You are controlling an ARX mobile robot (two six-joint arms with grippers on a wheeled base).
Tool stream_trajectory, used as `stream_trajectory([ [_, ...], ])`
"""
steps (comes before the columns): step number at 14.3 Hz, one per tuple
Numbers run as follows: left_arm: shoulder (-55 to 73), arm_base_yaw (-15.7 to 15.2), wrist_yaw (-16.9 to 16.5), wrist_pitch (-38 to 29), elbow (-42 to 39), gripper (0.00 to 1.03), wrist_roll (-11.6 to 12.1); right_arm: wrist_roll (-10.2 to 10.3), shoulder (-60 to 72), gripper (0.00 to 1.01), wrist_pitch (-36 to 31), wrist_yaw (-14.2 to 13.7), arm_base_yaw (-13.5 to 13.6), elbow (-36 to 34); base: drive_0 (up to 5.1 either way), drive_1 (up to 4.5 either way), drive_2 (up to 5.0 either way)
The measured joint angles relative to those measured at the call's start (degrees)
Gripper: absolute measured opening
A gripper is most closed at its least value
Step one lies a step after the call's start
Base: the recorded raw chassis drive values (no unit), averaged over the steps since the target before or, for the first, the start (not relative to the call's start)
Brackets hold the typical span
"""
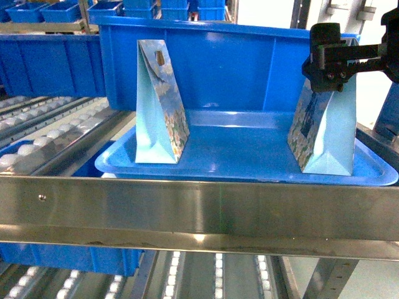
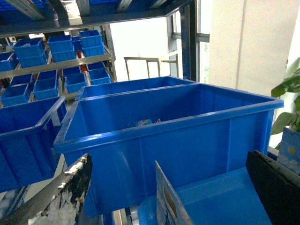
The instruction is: Move flower gift bag to table near conveyor
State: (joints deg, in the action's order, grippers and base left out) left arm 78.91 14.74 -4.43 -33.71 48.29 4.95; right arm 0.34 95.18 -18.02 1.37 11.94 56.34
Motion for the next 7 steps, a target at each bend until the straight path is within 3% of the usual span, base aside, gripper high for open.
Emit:
stream_trajectory([
  [4,0.00,0.04,-0.07,-0.02,0.00,0.98,0.00,1.40,2.49,0.97,-1.11,-0.79,-0.09,0.63,0.0,0.00,0.0],
  [7,0.00,0.00,-0.02,-0.02,0.00,0.98,0.00,1.86,2.51,0.61,-3.54,0.52,0.09,0.07,0.0,0.00,0.0],
])
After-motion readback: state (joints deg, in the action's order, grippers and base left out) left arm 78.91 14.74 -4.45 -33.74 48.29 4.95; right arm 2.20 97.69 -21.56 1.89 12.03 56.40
